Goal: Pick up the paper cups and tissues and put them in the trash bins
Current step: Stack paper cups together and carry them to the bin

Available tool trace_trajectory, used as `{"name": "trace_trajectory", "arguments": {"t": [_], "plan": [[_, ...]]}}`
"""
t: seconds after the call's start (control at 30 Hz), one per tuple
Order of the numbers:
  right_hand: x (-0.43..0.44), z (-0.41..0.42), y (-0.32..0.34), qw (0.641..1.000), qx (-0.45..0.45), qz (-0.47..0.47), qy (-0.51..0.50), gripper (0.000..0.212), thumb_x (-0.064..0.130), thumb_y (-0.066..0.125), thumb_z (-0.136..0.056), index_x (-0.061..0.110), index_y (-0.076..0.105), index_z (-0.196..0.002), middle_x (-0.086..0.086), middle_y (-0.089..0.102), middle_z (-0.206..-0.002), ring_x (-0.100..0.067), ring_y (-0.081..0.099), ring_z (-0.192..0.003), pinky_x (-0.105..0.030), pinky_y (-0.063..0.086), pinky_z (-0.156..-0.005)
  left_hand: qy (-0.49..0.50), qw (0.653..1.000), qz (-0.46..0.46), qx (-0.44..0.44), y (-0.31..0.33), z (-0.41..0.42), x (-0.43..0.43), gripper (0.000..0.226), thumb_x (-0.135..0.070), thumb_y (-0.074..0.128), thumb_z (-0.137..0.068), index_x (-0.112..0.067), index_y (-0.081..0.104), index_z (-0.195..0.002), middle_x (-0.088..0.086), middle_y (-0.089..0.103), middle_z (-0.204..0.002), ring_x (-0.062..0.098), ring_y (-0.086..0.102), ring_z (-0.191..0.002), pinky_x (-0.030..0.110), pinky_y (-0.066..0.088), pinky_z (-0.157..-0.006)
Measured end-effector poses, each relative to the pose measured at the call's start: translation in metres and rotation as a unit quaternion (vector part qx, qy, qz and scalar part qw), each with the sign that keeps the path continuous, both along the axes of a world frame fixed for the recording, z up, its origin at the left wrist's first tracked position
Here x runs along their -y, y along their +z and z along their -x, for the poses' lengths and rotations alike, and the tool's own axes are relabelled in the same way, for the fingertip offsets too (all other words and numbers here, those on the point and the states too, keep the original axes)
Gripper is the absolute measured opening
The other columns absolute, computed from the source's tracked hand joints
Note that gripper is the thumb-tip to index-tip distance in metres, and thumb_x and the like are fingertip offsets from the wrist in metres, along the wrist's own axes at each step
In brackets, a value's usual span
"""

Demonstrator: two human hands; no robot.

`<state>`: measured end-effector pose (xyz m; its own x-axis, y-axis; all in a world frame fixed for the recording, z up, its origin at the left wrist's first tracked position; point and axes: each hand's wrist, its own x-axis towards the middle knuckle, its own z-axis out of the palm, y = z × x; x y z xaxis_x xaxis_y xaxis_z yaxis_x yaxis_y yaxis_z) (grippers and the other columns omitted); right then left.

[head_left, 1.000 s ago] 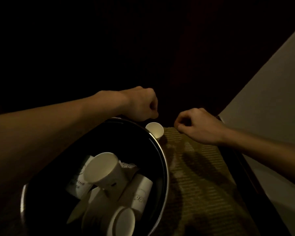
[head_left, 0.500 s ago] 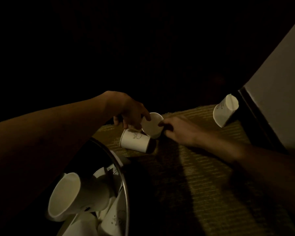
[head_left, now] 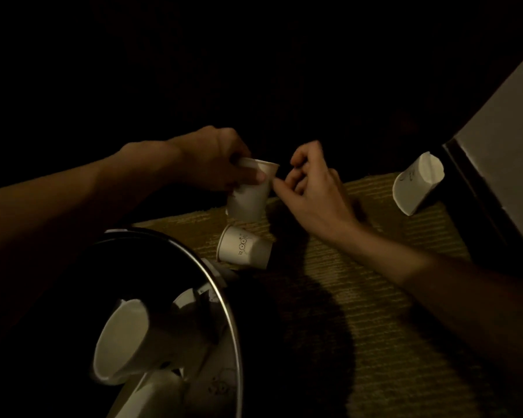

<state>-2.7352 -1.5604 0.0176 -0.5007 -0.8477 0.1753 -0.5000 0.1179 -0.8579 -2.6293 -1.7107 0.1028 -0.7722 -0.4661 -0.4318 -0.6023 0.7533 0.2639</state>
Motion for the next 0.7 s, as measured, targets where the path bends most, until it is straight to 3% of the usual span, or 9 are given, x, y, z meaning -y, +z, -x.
{"name": "trace_trajectory", "arguments": {"t": [0.03, 0.1, 0.17, 0.27, 0.43, 0.6, 0.7], "plan": [[0.001, -0.009, -0.005, 0.999, -0.008, -0.029, 0.017, 0.025, 0.028, 0.066, -0.090, 0.023, 0.044, -0.101, 0.007, 0.055, -0.077, -0.006, 0.054, -0.066, -0.034, 0.049, -0.060, -0.002, 1.000, 0.020, -0.014, 0.004, -0.007, 0.002, 0.020, -0.051, 0.059, -0.088, -0.031, 0.061, -0.089, -0.016, 0.062, -0.078, -0.003, 0.059, -0.064, 0.017, 0.041, -0.056], [0.000, -0.026, -0.017, 0.986, -0.035, -0.140, 0.080, 0.024, 0.031, 0.067, -0.089, 0.021, 0.052, -0.104, 0.003, 0.061, -0.095, -0.013, 0.059, -0.084, -0.036, 0.051, -0.072, -0.003, 0.998, 0.048, -0.027, 0.009, -0.021, 0.005, 0.021, -0.052, 0.059, -0.088, -0.032, 0.062, -0.095, -0.011, 0.063, -0.088, 0.001, 0.057, -0.075, 0.018, 0.042, -0.061], [-0.001, -0.038, -0.027, 0.953, -0.057, -0.257, 0.150, 0.037, 0.033, 0.069, -0.088, 0.016, 0.055, -0.117, -0.004, 0.057, -0.120, -0.023, 0.056, -0.110, -0.033, 0.046, -0.084, 0.006, 0.997, 0.070, -0.014, 0.010, -0.033, 0.008, 0.031, -0.050, 0.060, -0.088, -0.026, 0.066, -0.107, -0.002, 0.067, -0.105, 0.012, 0.059, -0.089, 0.024, 0.046, -0.069], [-0.002, -0.043, -0.039, 0.913, -0.098, -0.331, 0.219, 0.038, 0.022, 0.064, -0.091, 0.008, 0.049, -0.123, -0.013, 0.051, -0.132, -0.030, 0.050, -0.122, -0.037, 0.042, -0.093, 0.038, 0.997, 0.067, -0.007, 0.011, -0.044, 0.010, 0.047, -0.053, 0.059, -0.086, -0.020, 0.065, -0.121, 0.003, 0.067, -0.117, 0.018, 0.061, -0.100, 0.029, 0.048, -0.077], [-0.004, -0.045, -0.055, 0.909, -0.083, -0.345, 0.218, 0.052, 0.021, 0.062, -0.094, 0.007, 0.037, -0.138, -0.019, 0.051, -0.135, -0.035, 0.053, -0.121, -0.040, 0.045, -0.094, 0.048, 0.997, 0.050, 0.031, 0.008, -0.049, 0.002, 0.046, -0.047, 0.055, -0.092, -0.012, 0.064, -0.121, 0.008, 0.065, -0.120, 0.022, 0.061, -0.103, 0.032, 0.049, -0.081], [-0.010, -0.030, -0.058, 0.942, 0.055, -0.294, 0.151, 0.061, 0.036, 0.063, -0.092, 0.023, 0.034, -0.144, -0.006, 0.053, -0.137, -0.027, 0.056, -0.119, -0.045, 0.048, -0.097, 0.057, 0.995, 0.039, 0.070, 0.007, -0.050, 0.000, 0.047, -0.049, 0.054, -0.091, -0.010, 0.068, -0.114, 0.008, 0.067, -0.114, 0.023, 0.063, -0.097, 0.039, 0.054, -0.086], [-0.018, -0.013, -0.050, 0.955, 0.131, -0.250, 0.091, 0.055, 0.040, 0.064, -0.091, 0.025, 0.041, -0.138, 0.001, 0.058, -0.123, -0.017, 0.059, -0.105, -0.044, 0.052, -0.092, 0.088, 0.994, 0.044, 0.058, 0.007, -0.045, 0.001, 0.044, -0.048, 0.058, -0.090, -0.007, 0.069, -0.102, 0.009, 0.071, -0.099, 0.023, 0.067, -0.083, 0.037, 0.057, -0.075]]}}
